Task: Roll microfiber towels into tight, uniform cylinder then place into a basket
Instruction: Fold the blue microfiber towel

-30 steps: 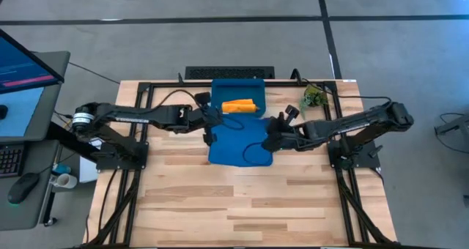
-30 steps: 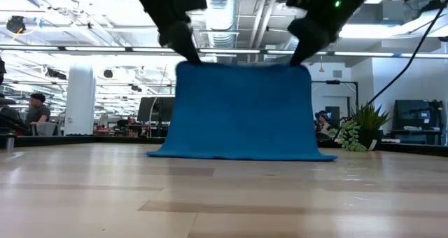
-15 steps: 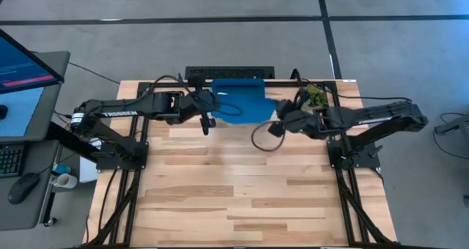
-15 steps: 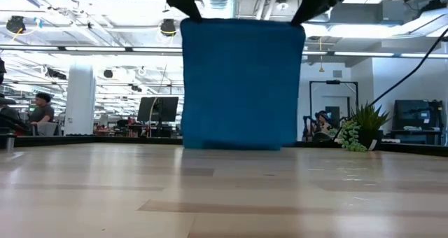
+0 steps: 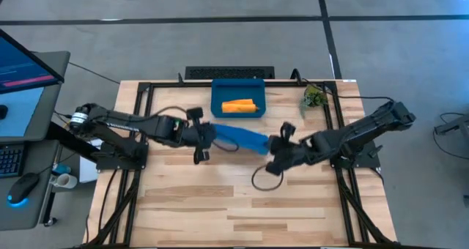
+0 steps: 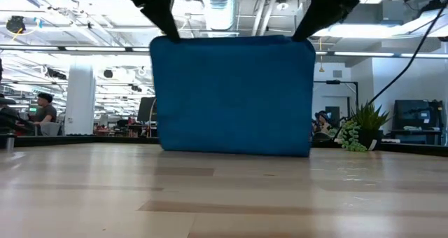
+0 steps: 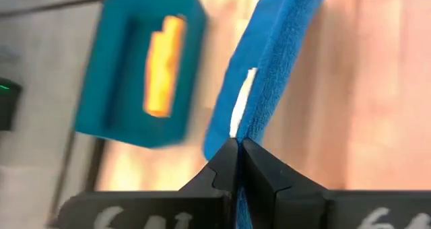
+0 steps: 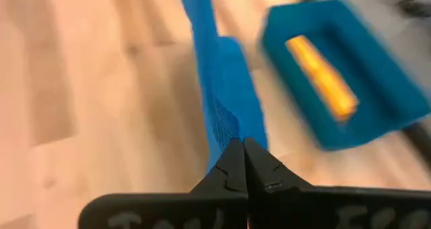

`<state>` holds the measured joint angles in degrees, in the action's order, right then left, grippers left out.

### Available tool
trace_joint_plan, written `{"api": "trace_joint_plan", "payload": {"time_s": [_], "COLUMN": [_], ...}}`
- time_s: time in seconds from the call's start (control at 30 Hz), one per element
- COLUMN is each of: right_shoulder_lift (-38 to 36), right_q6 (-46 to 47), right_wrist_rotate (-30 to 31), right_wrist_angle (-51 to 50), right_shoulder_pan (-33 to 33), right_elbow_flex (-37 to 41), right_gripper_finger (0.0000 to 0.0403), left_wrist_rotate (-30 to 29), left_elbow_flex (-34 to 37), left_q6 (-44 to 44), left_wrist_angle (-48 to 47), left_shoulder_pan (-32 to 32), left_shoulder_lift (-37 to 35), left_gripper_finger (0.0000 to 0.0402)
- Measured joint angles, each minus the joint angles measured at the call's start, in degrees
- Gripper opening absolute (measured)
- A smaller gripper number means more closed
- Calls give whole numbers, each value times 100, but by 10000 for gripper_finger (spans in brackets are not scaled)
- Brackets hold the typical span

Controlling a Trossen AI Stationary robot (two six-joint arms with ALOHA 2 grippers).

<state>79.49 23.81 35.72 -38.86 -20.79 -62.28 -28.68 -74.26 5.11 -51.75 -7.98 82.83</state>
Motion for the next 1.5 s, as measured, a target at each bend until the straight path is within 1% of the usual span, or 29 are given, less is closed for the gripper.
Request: {"api": "trace_joint_plan", "payload": {"time_s": [0.17, 0.27, 0.43, 0.53, 0.67, 0.73, 0.87, 0.93, 0.97, 1.1, 1.17, 1.3, 1.4, 1.5], "right_shoulder_lift": [425, 747, 1253, 1482, 1649, 1652, 1621, 1599, 1599, 1629, 1645, 1645, 1645, 1645], "right_q6": [805, 1345, 1919, 2078, 2080, 2086, 2091, 2080, 2077, 1993, 1989, 1985, 2089, 2240], "right_wrist_rotate": [-442, -507, -575, -650, -916, -1010, -1013, -999, -996, -989, -1009, -1024, -1037, -1035], "right_wrist_angle": [150, 240, 713, 1093, 1620, 1751, 1844, 1874, 1825, 1544, 1350, 1264, 1269, 1267], "right_shoulder_pan": [-425, -760, -1162, -1368, -1552, -1646, -1807, -1818, -1808, -1613, -1473, -1228, -1085, -1005], "right_elbow_flex": [-4, 0, 0, 2, 0, 0, 0, -8, -11, -2, 2, 54, 159, 279], "right_gripper_finger": [1, 1, 1, 1, 1, 1, 1, 1, 1, 2, 2, 2, 2, 2], "left_wrist_rotate": [93, 159, 247, 432, 696, 891, 1271, 1271, 1181, 445, 331, 383, 746, 813], "left_elbow_flex": [337, 576, 947, 1073, 1073, 1071, 1062, 1069, 1068, 1069, 1067, 1071, 1073, 1072], "left_q6": [885, 1328, 2042, 2350, 2736, 2904, 3164, 3229, 3237, 3071, 2946, 2906, 2772, 2596], "left_wrist_angle": [43, 240, 516, 661, 645, 682, 761, 753, 760, 696, 697, 596, 546, 599], "left_shoulder_pan": [-556, -867, -1255, -1439, -1755, -1929, -2264, -2390, -2416, -2352, -2207, -1884, -1667, -1509], "left_shoulder_lift": [2, 2, 7, 43, 89, 116, 162, 181, 179, 211, 290, 618, 957, 1189], "left_gripper_finger": [4, 4, 4, 4, 4, 4, 4, 4, 4, 4, 4, 4, 4, 4]}}
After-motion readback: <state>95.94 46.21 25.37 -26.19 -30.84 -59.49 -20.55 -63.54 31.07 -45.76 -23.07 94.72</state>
